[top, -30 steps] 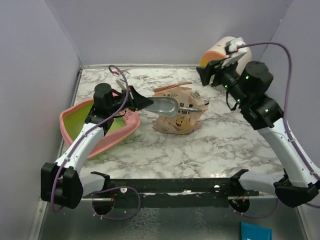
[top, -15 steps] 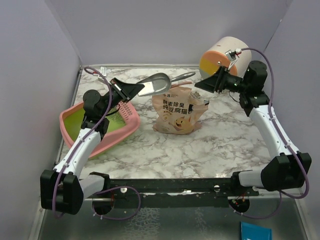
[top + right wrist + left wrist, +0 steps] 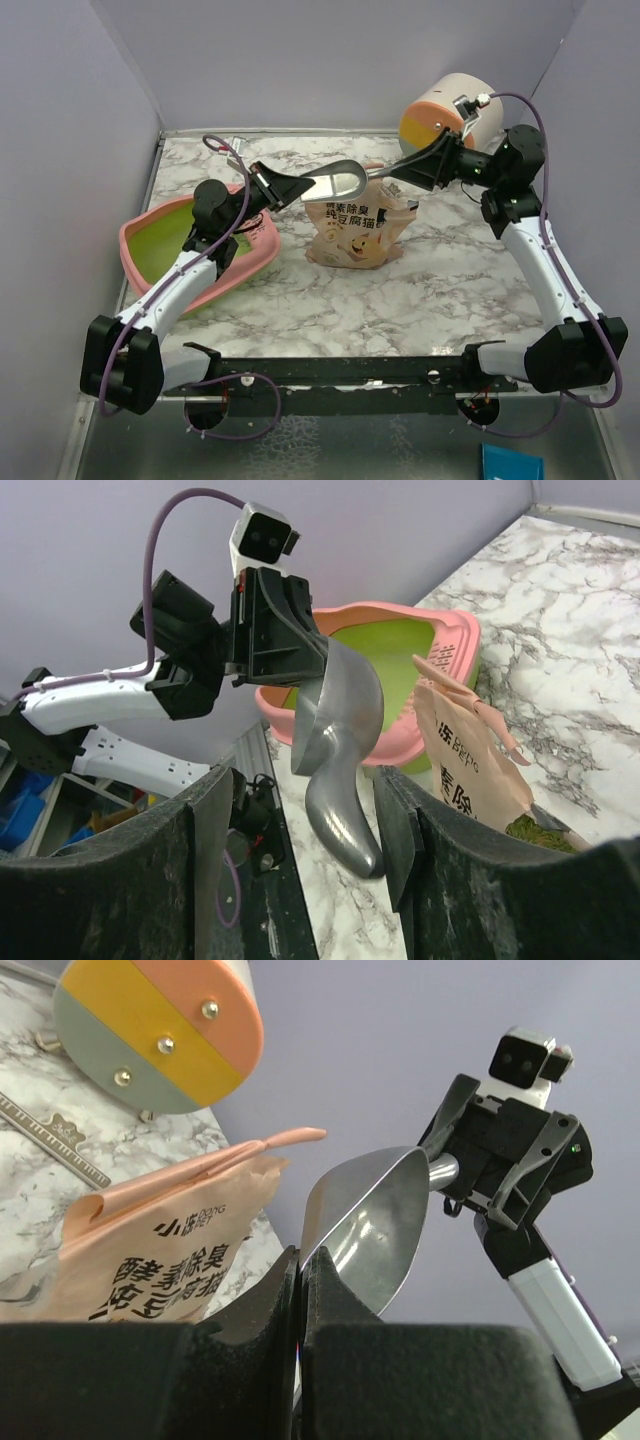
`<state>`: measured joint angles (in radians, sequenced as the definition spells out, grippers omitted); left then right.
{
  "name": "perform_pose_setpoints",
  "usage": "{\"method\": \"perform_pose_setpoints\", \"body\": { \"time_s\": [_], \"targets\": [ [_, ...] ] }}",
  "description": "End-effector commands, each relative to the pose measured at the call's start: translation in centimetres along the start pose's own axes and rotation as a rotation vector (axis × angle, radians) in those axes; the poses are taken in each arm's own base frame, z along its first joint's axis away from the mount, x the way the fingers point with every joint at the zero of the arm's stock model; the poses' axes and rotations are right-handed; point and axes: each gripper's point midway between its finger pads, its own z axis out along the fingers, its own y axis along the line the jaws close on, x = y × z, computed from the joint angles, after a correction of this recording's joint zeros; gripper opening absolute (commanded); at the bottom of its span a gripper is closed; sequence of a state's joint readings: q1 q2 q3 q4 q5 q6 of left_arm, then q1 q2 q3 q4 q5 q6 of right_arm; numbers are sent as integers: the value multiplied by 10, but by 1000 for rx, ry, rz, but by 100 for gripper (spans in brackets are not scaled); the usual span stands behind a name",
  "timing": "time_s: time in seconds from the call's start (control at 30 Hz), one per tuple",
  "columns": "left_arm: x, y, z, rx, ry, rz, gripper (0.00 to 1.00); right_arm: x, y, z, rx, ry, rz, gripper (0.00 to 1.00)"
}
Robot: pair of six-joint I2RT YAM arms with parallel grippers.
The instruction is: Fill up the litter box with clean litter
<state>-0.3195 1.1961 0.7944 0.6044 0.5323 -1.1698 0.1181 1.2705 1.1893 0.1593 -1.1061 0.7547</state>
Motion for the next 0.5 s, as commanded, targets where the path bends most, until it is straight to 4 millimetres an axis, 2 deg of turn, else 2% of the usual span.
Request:
{"method": "perform_pose_setpoints", "body": {
  "time_s": [0.0, 0.27, 0.47],
  "targets": [
    [-8, -20, 8, 60, -39, 46, 0, -9, 6, 5, -27, -8, -47, 59],
    [1, -22, 19, 63, -23, 49, 0, 4, 10, 17, -51, 32, -39, 53],
    [2, -25, 21, 68, -22, 53, 0, 15, 1, 20, -17, 53, -26, 51]
  ]
}}
